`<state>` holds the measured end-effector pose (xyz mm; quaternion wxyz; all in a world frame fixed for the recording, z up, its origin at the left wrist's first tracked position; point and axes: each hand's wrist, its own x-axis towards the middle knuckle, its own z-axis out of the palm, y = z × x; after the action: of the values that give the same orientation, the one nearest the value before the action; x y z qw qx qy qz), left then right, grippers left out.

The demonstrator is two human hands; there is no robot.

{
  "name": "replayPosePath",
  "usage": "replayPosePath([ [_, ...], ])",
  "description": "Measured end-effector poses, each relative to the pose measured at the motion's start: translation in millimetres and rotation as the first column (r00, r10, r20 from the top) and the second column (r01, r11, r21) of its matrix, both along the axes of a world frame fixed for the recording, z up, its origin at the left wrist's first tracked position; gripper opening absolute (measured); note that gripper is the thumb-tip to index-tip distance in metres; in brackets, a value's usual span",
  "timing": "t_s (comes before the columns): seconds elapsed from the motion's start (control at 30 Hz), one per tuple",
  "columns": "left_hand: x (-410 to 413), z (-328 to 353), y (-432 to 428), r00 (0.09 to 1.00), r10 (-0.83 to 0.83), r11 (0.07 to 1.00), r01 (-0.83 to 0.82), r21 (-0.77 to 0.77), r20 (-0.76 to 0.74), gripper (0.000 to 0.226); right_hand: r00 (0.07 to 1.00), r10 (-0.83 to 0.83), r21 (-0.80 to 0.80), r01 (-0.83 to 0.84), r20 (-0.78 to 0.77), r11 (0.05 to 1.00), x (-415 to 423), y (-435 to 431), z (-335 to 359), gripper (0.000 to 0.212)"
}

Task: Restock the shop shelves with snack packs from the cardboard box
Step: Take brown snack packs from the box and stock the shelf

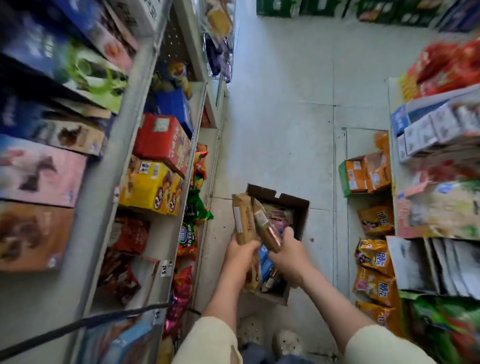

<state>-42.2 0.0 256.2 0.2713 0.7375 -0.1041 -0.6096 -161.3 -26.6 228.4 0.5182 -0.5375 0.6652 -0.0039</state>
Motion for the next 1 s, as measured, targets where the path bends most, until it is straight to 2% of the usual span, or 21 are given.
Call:
replayPosePath([
  [0.17,-13,88,14,0.997,0.061,0.996,-0.063,-0.061,-0.037,0.038,0.969,-0.132,-0.003,0.136,0.208,0.991,-6,11,97,0.040],
  [0.27,-24,136,38,0.996,0.094,0.987,-0.094,-0.128,-0.010,0.040,0.894,-0.166,0.085,0.143,0.416,0.986,-15,24,148,0.047],
  [0.4,-31,188,82,0.986,0.163,0.968,-0.151,-0.199,0.047,0.047,0.823,-0.042,0.151,-0.053,0.567,0.987,-22,46,198,0.062],
  [0.5,-29,211,114,0.971,0.223,0.951,-0.196,-0.240,0.091,0.046,0.782,0.018,0.206,-0.187,0.624,0.961,-16,70,225,0.062],
  [0.63,-23,227,162,0.952,0.284,0.932,-0.247,-0.266,0.112,0.048,0.757,0.129,0.227,-0.347,0.641,0.910,-9,110,250,0.064],
  [0.8,-9,244,235,0.943,0.323,0.927,-0.298,-0.228,0.077,0.048,0.720,0.316,0.140,-0.496,0.618,0.857,8,168,277,0.053],
  [0.93,7,259,302,0.926,0.354,0.922,-0.322,-0.216,0.130,0.040,0.695,0.467,0.039,-0.579,0.546,0.815,30,218,283,0.072],
  [1.0,17,261,347,0.914,0.374,0.918,-0.341,-0.204,0.156,0.045,0.665,0.554,-0.027,-0.627,0.501,0.778,40,255,284,0.083],
])
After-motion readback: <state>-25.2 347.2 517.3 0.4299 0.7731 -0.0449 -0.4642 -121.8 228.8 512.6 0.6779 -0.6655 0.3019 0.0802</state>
